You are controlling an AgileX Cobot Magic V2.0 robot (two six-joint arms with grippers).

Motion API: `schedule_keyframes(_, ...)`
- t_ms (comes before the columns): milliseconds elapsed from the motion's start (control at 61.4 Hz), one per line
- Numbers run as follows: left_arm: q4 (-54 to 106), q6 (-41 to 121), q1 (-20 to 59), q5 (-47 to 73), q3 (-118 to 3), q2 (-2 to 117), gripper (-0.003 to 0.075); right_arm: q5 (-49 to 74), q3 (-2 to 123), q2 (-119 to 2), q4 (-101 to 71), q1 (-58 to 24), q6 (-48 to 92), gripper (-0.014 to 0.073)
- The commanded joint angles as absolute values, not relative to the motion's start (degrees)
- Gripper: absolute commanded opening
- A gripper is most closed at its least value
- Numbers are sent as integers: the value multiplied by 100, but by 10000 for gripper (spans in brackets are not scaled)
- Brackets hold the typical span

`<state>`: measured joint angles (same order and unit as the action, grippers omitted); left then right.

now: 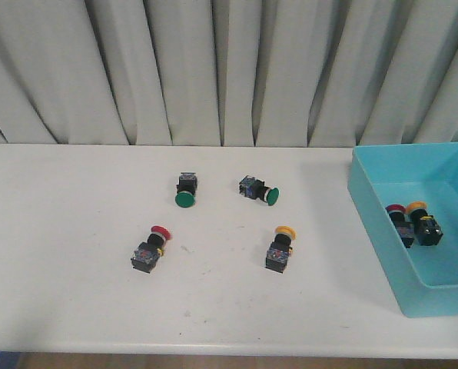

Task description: Pick red and yellow buttons and place in box

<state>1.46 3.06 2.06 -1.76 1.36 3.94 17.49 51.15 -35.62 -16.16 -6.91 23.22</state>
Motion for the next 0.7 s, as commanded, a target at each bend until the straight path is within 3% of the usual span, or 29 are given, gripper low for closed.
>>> schedule_keyframes(0, 237, 0, 180, -826, 453, 78, -8, 1315, 5250, -3578, -1668, -706, 2348, -8)
schedule_keyframes(684, 0, -110, 112, -160, 440, -154, -8, 1315, 5250, -3578, -1667, -700, 2348, -8)
